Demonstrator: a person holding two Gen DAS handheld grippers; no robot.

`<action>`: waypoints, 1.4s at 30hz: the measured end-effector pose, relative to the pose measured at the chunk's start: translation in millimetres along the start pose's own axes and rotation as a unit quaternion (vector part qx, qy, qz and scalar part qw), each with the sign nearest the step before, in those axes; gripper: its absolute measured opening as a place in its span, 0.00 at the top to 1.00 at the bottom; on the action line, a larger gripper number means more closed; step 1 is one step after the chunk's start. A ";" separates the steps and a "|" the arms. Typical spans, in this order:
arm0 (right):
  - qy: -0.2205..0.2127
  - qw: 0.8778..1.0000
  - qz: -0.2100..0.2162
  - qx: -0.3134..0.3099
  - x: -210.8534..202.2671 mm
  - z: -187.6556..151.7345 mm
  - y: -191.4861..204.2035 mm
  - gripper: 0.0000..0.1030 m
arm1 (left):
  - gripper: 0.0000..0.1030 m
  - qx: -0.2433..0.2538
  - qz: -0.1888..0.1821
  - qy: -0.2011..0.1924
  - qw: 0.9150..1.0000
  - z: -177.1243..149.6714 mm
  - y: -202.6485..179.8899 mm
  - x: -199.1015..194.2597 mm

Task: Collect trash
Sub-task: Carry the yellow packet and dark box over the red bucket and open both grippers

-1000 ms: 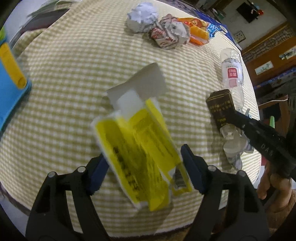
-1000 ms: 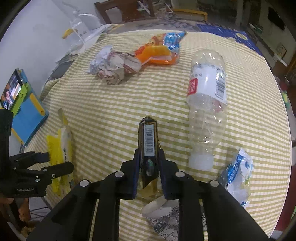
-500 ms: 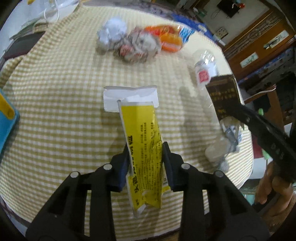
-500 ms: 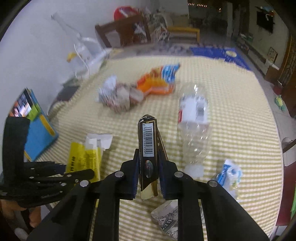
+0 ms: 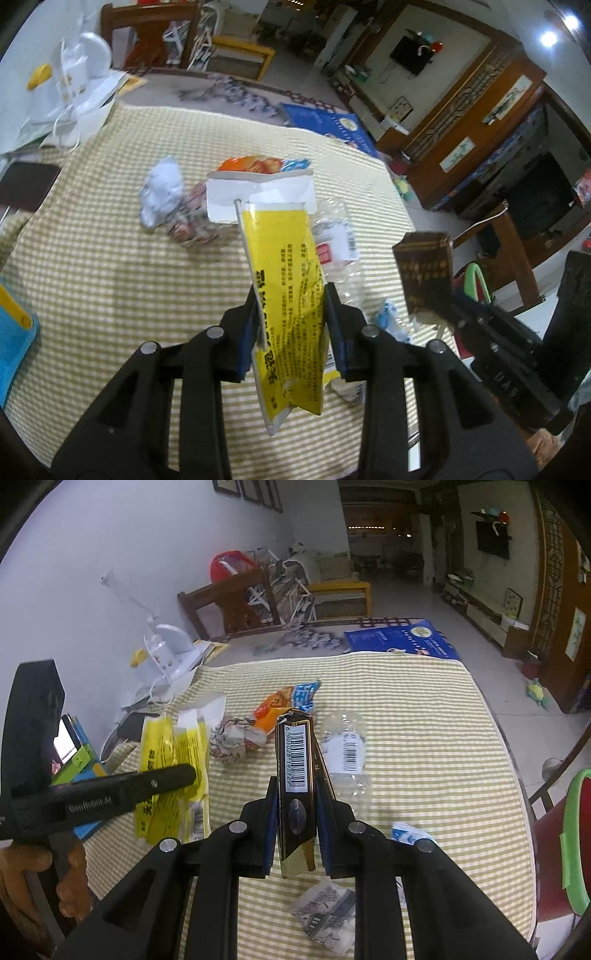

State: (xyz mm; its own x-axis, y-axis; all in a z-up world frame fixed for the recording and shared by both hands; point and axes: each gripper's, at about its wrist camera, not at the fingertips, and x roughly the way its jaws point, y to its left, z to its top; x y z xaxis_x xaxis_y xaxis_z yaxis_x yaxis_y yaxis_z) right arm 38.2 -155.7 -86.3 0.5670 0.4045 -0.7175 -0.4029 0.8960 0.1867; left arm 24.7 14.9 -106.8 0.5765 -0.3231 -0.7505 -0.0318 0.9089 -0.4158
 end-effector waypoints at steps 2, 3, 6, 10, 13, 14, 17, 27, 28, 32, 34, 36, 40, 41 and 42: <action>-0.001 1.000 -0.003 0.005 -2.5 -2.1 -3.3 0.83 | 0.69 0.007 -0.004 0.000 1.000 2.4 -7.1 2.6; -0.001 1.000 -0.005 0.008 -3.9 -3.3 -5.9 0.83 | 0.69 0.010 -0.005 0.000 1.000 1.2 -8.0 -0.8; -0.004 1.000 -0.009 0.016 -7.2 -5.6 -12.2 0.83 | 0.68 0.016 -0.009 0.004 1.000 1.2 -14.6 0.9; -0.009 0.999 -0.017 0.026 -14.5 -8.0 -22.1 0.83 | 0.69 0.020 -0.010 0.005 1.000 -4.2 -20.2 -1.5; -0.009 0.999 -0.019 0.031 -17.4 -9.8 -28.9 0.83 | 0.69 0.024 -0.010 0.005 1.000 -4.5 -24.3 -0.7; -0.009 0.999 -0.019 0.032 -18.1 -10.2 -30.4 0.83 | 0.68 0.024 -0.010 0.005 1.000 -4.7 -26.2 -0.7; -0.012 0.999 -0.020 0.036 -21.0 -11.3 -35.1 0.83 | 0.68 0.027 -0.011 0.005 1.000 -5.4 -32.2 -0.6; -0.010 0.999 -0.025 0.044 -27.3 -16.0 -50.5 0.83 | 0.68 0.039 -0.018 0.010 0.999 -7.5 -50.4 6.9; -0.010 0.999 -0.027 0.046 -28.3 -16.4 -52.7 0.83 | 0.68 0.040 -0.018 0.011 0.999 -6.8 -51.0 7.6; -0.010 0.998 -0.031 0.051 -31.8 -17.9 -62.0 0.83 | 0.68 0.044 -0.021 0.012 0.999 -6.3 -58.1 11.1; -0.012 0.998 -0.035 0.054 -34.4 -18.3 -66.3 0.83 | 0.68 0.047 -0.023 0.012 0.999 -5.6 -61.1 13.0; -0.014 0.998 -0.038 0.057 -37.1 -18.5 -72.1 0.83 | 0.68 0.050 -0.023 0.012 0.998 -5.1 -64.8 14.2; -0.018 0.997 -0.047 0.066 -43.0 -19.3 -85.8 0.83 | 0.68 0.055 -0.026 0.012 0.998 -3.2 -72.7 17.6; -0.018 0.996 -0.049 0.068 -44.4 -19.7 -88.8 0.83 | 0.68 0.056 -0.027 0.013 0.998 -3.1 -74.7 18.5; -0.019 0.996 -0.051 0.070 -45.9 -20.2 -91.5 0.83 | 0.68 0.057 -0.027 0.013 0.998 -3.0 -77.0 19.8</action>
State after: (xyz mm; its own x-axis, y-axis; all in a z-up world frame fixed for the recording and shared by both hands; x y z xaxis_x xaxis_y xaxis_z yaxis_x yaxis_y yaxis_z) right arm 34.5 -259.9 -84.0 0.6276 0.3143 -0.7123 -0.2394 0.9485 0.2075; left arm 36.1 -62.3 -91.1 0.5530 -0.3781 -0.7425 0.0926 0.9135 -0.3962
